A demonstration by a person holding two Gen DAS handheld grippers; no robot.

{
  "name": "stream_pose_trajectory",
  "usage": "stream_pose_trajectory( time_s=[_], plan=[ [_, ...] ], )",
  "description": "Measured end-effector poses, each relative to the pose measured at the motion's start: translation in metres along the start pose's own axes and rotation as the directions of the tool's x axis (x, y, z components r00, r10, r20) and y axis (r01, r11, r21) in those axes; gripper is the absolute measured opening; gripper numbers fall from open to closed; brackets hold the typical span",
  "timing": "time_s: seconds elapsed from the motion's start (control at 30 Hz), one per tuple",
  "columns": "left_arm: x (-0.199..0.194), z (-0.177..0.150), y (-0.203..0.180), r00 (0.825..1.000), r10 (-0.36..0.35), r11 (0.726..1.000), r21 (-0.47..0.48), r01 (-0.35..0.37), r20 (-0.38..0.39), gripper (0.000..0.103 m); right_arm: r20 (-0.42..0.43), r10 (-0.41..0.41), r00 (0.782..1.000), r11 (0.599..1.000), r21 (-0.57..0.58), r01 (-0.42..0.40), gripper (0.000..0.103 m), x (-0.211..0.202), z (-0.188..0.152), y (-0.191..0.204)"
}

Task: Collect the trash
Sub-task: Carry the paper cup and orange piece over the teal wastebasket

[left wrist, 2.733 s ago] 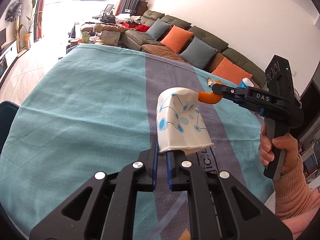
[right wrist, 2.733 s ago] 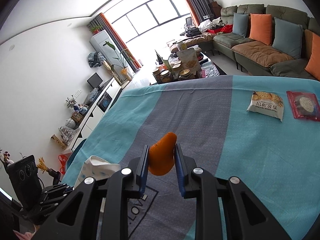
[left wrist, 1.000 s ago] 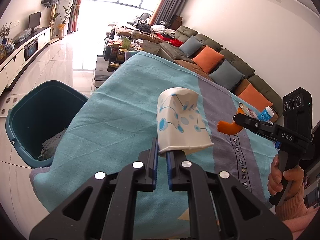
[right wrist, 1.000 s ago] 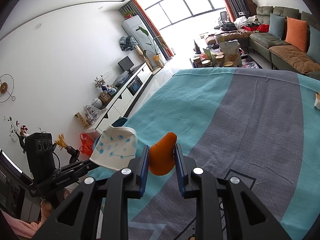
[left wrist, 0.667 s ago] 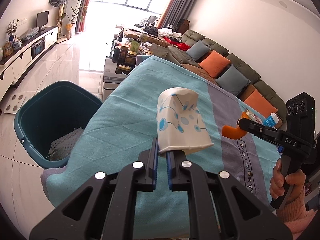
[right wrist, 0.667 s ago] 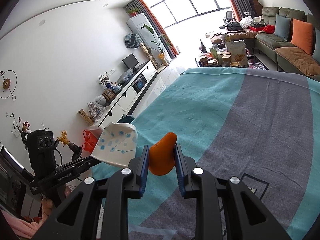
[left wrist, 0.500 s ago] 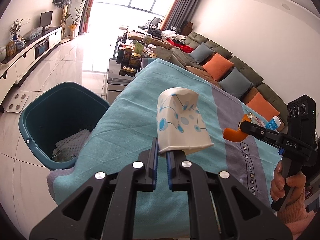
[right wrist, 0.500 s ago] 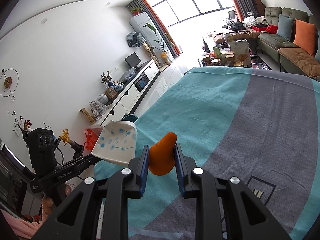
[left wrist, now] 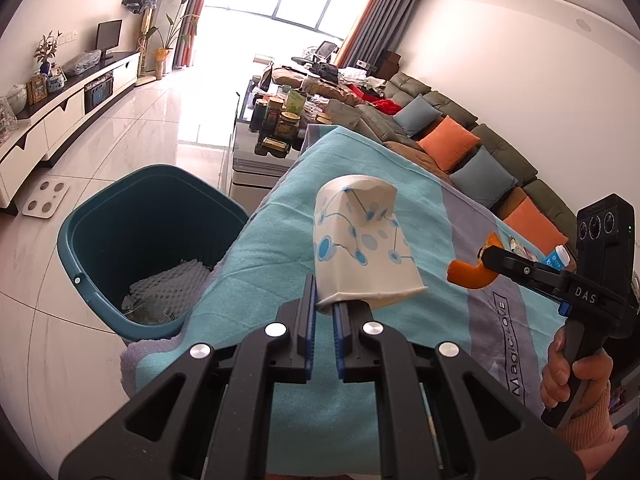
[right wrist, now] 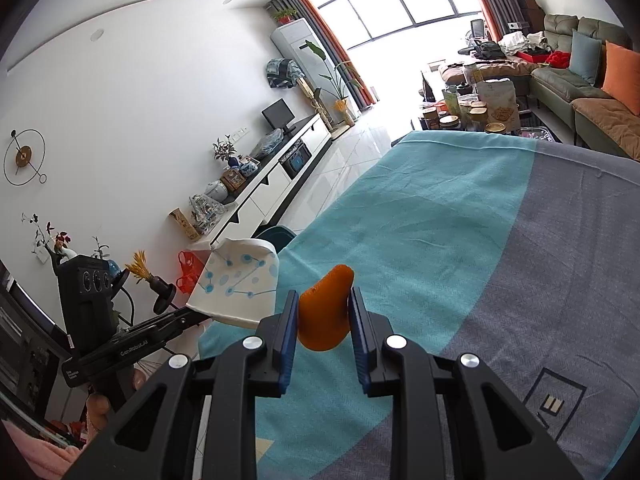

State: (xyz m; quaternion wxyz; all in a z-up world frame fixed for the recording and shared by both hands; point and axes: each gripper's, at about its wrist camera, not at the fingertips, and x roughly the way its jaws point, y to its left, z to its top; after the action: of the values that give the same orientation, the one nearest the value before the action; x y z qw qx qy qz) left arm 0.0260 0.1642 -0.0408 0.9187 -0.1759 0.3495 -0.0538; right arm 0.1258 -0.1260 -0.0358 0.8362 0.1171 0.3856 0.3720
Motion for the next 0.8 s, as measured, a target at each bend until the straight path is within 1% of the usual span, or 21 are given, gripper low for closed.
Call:
stream_pose_trajectory(
  time_s=[0.8],
  plan=[
    [-0.013, 0.0, 0.029, 0.998, 0.062, 0.996, -0.062, -0.06, 0.031, 0.008, -0.047, 0.057, 0.997, 0.998, -0.035, -0.059, 0.023, 0.035, 0.006, 0.018]
  ],
)
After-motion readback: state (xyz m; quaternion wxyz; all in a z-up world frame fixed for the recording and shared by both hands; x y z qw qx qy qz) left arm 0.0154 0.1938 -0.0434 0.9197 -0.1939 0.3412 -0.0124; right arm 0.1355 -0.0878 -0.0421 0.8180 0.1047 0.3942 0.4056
